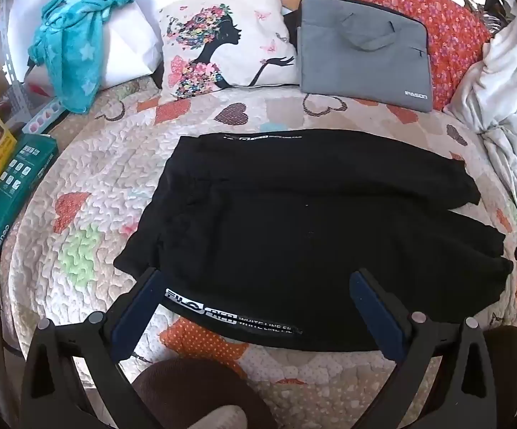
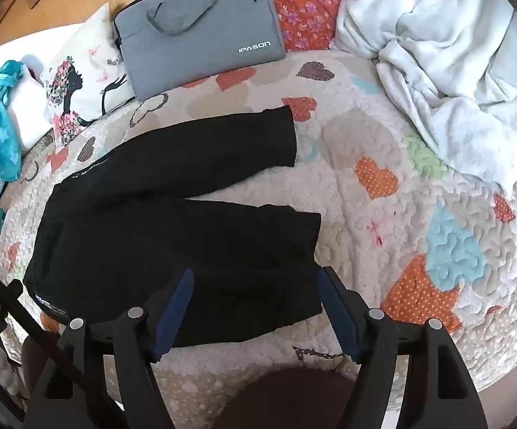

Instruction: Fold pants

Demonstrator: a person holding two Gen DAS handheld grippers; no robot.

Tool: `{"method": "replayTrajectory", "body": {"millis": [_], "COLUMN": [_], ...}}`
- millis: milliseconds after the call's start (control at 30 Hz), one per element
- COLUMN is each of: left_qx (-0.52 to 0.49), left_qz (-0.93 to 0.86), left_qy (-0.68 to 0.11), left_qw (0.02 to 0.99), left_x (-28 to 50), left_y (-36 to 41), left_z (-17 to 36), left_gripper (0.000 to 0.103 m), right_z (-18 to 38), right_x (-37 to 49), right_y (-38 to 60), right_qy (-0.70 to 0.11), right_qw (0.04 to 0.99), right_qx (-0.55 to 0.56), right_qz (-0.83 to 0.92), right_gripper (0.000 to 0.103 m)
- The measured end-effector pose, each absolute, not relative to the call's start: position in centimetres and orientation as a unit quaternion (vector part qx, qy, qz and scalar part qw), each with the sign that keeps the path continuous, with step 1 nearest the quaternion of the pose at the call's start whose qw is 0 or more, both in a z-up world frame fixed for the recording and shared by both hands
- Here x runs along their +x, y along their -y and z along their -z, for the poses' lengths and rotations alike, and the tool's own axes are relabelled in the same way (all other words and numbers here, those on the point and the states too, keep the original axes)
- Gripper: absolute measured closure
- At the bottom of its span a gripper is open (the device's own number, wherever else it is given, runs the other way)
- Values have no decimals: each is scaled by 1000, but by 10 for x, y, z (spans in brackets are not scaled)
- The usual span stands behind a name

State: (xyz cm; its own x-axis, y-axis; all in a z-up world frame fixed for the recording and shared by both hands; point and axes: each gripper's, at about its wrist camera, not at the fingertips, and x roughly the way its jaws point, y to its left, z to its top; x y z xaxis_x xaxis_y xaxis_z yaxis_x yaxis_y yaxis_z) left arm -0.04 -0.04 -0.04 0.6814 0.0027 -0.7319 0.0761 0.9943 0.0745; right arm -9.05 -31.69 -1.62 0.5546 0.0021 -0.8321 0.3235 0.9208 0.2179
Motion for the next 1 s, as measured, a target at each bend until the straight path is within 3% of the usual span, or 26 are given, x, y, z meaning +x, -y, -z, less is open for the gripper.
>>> {"method": "replayTrajectory", "body": {"millis": [133,200,233,433,667,800,1000], "left_qx": [28,29,31,48,73,84,75], "left_qz": [37,46,48,48,66,70,77], "left_qy": [-405,-428,-431,-461,-511,-532,-528], "left_qw": [913,902,900,885,854,840,842], "left_x": [-5,-1,-1,14,29,32,31], "left_y": [-4,-10,-10,12,34,42,40], "left_z": [7,20,23,37,76,94,97], "left_gripper": [0,0,0,0,0,0,0], "right_z": [15,13,15,25,40,57,82], "right_x": [-88,-95,-97,-95,-81,-61,-24], "right_y": [315,321,329,352,385,397,391], "right_qy": [-425,-399,-395,-422,-454,-483,-520], "right_qw": [883,892,890,874,847,832,819], "right_qx": [173,191,212,231,264,263,232], "right_qz": [99,94,80,75,82,75,65], "right_gripper": [27,23,16,13,20,31,33]}}
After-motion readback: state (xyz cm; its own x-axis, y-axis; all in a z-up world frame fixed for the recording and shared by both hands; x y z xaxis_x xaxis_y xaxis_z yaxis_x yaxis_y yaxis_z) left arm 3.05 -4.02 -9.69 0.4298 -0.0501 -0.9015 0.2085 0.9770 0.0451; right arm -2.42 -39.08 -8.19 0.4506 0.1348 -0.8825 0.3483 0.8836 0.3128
